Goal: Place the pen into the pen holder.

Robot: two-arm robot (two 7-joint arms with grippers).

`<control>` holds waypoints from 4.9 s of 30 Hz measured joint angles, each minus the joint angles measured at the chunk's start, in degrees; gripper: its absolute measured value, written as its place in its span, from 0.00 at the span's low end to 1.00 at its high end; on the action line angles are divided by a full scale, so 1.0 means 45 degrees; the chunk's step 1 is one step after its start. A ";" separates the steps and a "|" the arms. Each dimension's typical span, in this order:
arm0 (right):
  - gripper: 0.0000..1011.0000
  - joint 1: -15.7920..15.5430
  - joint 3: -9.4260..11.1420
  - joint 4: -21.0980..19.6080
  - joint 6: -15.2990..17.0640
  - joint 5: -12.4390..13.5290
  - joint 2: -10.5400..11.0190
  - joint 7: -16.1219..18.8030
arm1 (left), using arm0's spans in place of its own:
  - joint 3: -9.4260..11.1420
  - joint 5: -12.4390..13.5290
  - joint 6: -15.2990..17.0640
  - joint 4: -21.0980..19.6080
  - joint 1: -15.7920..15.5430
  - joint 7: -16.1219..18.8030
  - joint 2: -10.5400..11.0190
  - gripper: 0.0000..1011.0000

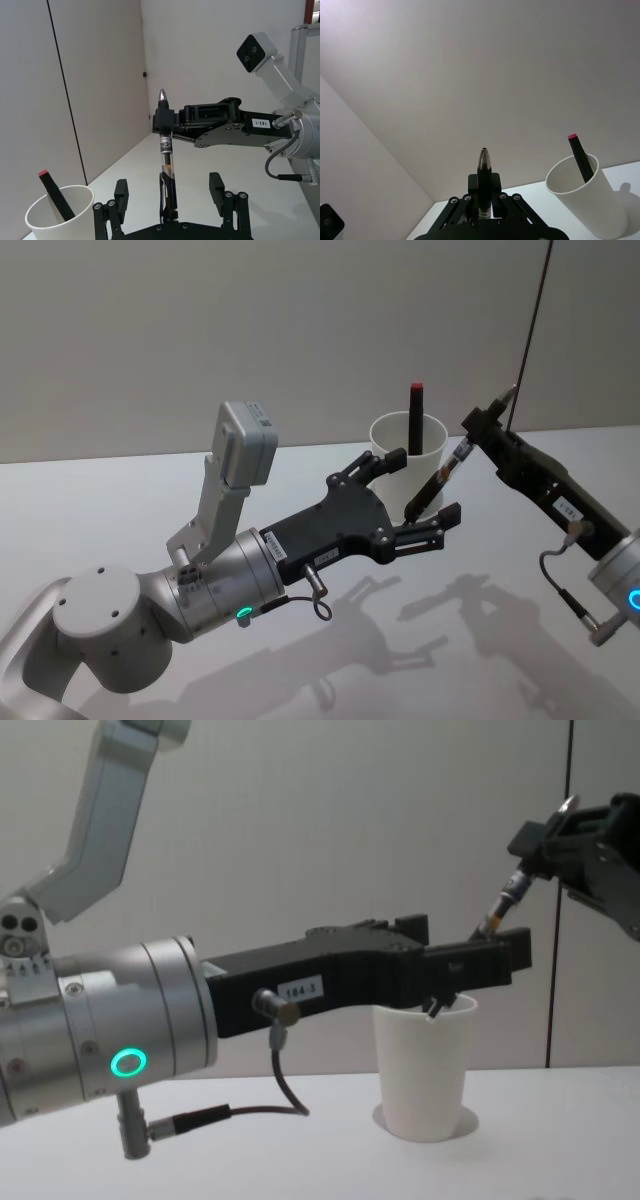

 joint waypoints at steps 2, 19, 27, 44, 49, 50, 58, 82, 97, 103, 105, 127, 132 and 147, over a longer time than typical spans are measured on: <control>0.13 0.0003 -0.0004 0.0000 0.0000 0.0000 0.0001 0.0004 | 0.0000 0.0000 0.0000 0.0000 0.0000 0.0000 0.0000 0.99; 0.13 -0.0002 0.0045 0.0051 -0.0420 -0.0118 0.0152 0.0067 | -0.0001 -0.0001 -0.0001 0.0000 0.0000 0.0000 0.0000 0.99; 0.13 0.0042 0.0250 0.0222 -0.0997 -0.0431 0.0367 -0.0108 | -0.0002 -0.0001 -0.0001 0.0000 0.0000 -0.0001 0.0000 0.99; 0.13 0.0930 0.0471 0.1240 -0.2053 -0.2183 0.0409 0.0132 | -0.0002 -0.0001 -0.0001 0.0000 0.0000 -0.0001 0.0001 0.99; 0.13 0.1266 0.0410 0.1574 -0.2190 -0.2774 0.0281 0.0351 | -0.0002 -0.0001 -0.0001 0.0001 0.0000 -0.0001 0.0001 0.99; 0.13 0.1393 0.0376 0.1705 -0.2228 -0.2971 0.0226 0.0430 | -0.0002 -0.0001 -0.0002 0.0001 0.0000 0.0000 0.0000 0.99; 0.13 0.1987 0.0209 0.2297 -0.2411 -0.4180 -0.0042 0.0839 | -0.0002 -0.0001 -0.0001 0.0001 0.0000 -0.0001 0.0001 0.99; 0.13 0.4032 -0.0554 0.4907 -0.3622 -0.8174 -0.1432 0.1472 | -0.0001 0.0000 -0.0001 0.0001 0.0000 -0.0001 0.0001 0.99; 0.13 0.5092 -0.0938 0.6850 -0.4104 -0.9128 -0.2316 0.1555 | -0.0002 0.0000 -0.0001 0.0001 0.0000 -0.0001 0.0000 0.99; 0.13 0.5388 -0.1084 0.7586 -0.4152 -0.9319 -0.2604 0.1558 | -0.0001 -0.0001 0.0000 0.0001 0.0000 -0.0001 0.0001 0.99; 0.13 0.5453 -0.1118 0.7757 -0.4158 -0.9364 -0.2669 0.1557 | -0.0002 0.0000 -0.0001 0.0000 0.0000 -0.0001 0.0001 0.99; 0.30 0.5987 -0.1473 0.9148 -0.4024 -0.9854 -0.3263 0.1348 | -0.0002 0.0000 -0.0001 0.0001 0.0000 0.0000 0.0001 0.99; 0.47 0.6023 -0.1500 0.9246 -0.4001 -0.9896 -0.3304 0.1323 | -0.0001 0.0000 0.0000 0.0000 0.0000 0.0000 0.0001 0.99; 0.91 0.6060 -0.1524 0.9348 -0.3982 -0.9938 -0.3348 0.1298 | -0.0001 0.0000 0.0000 0.0001 0.0000 0.0000 0.0001 0.99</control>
